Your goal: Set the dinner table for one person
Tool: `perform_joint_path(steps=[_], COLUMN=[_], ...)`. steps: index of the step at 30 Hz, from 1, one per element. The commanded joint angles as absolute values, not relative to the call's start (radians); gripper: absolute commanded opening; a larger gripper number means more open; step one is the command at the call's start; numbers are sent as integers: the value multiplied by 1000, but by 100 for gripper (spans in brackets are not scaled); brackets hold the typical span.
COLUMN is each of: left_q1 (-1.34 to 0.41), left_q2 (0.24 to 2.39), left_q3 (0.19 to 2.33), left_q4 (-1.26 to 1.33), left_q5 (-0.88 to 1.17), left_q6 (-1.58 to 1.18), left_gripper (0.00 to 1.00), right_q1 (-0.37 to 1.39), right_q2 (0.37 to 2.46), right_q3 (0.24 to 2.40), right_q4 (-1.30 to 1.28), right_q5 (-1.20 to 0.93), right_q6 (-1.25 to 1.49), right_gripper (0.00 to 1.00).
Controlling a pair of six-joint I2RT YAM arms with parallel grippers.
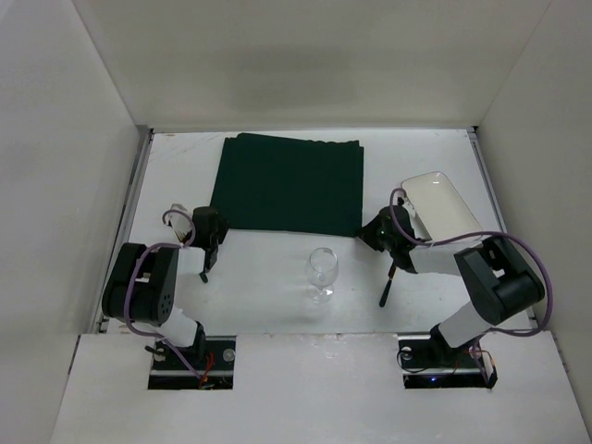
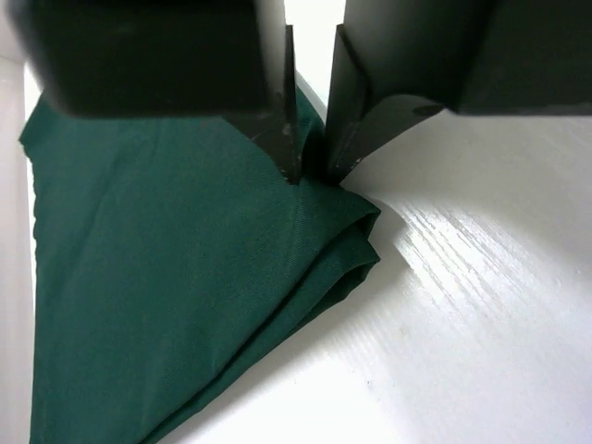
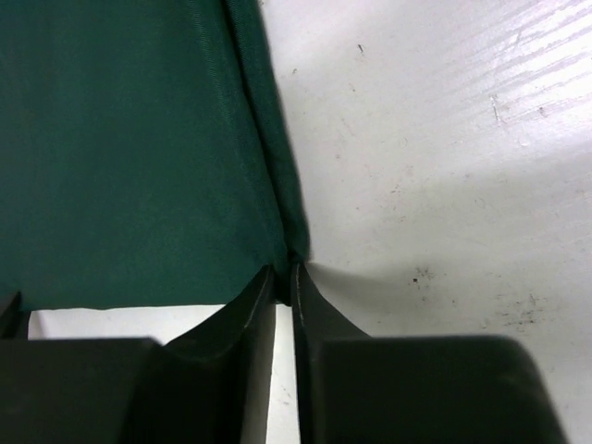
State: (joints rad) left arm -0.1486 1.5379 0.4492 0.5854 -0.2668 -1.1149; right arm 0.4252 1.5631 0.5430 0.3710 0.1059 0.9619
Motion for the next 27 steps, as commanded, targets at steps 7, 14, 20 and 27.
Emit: perform_joint_path(steps=[7, 14, 20, 27], left_q1=[-100, -231, -323, -367], left_q2=[1459, 1186, 899, 813], left_q3=[330, 242, 232, 224], left_q4=[555, 349, 63, -55], left_q5=[-152, -244, -379, -399], left_q6=[-1167, -1128, -1072, -1063], left_gripper=[3, 2, 3, 4], right_q1=[426, 403, 371, 358], right_q2=[1401, 1255, 1128, 1014], right_q3=[456, 359, 305, 270], right_q4=[388, 336, 269, 180], right_q5=[147, 146, 158, 153], right_q6=[979, 982, 985, 976], right_gripper=[12, 12, 12, 12])
